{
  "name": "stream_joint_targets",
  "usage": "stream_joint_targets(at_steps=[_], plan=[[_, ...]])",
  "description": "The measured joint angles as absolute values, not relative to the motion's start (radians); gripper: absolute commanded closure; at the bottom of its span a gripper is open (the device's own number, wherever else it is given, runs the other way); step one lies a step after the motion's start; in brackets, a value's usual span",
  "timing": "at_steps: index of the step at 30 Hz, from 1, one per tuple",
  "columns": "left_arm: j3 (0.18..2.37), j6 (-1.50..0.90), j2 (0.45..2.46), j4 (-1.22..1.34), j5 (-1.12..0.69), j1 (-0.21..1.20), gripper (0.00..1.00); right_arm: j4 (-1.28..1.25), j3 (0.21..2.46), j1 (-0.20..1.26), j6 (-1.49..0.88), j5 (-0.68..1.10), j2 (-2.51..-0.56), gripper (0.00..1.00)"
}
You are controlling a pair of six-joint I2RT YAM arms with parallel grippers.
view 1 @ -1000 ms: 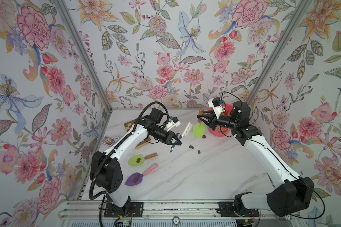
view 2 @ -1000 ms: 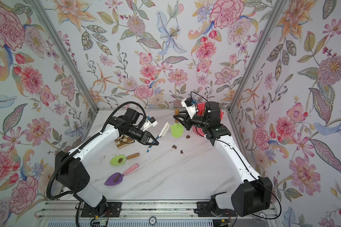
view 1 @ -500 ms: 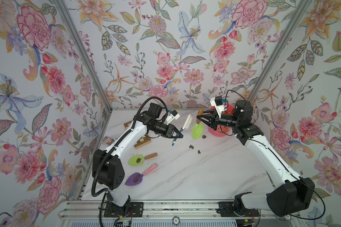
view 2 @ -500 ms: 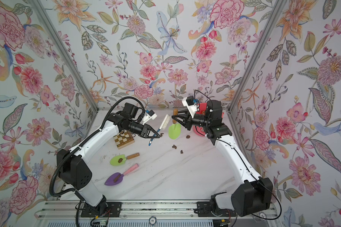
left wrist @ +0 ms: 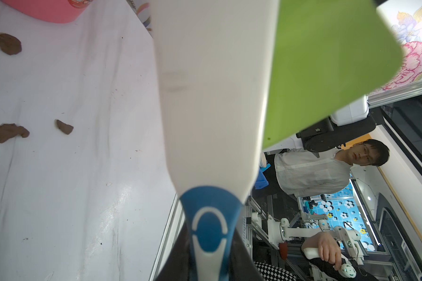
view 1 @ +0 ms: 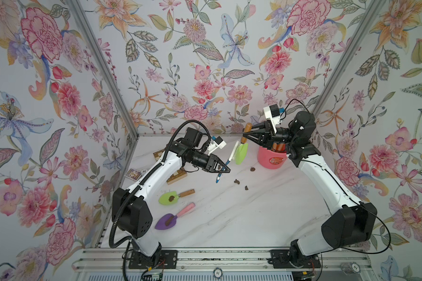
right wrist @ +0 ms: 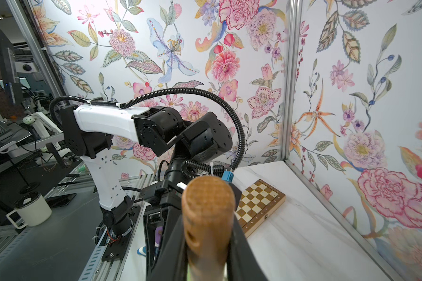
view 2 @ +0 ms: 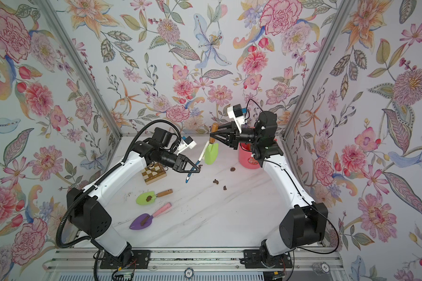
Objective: Brush the soil off the hand trowel and place it into the bucket
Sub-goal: Brush off the soil from the hand trowel.
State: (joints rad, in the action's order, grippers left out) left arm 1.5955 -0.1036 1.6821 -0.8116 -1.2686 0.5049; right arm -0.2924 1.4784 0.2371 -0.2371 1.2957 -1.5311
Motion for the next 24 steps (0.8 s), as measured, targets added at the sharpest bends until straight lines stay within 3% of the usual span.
stream_joint_targets(at_steps=[12, 24], plan=[[1.512, -0.061, 1.697, -0.831, -1.219, 0.561, 1.0, -0.357, 1.597, 0.202, -0.27, 1.302, -1.552, 0.91], [1.634, -0.168, 1.692, -0.658, -1.202, 0.42, 1.0, -0.35, 1.553, 0.183, -0.271, 1.329, -1.541, 0.9]])
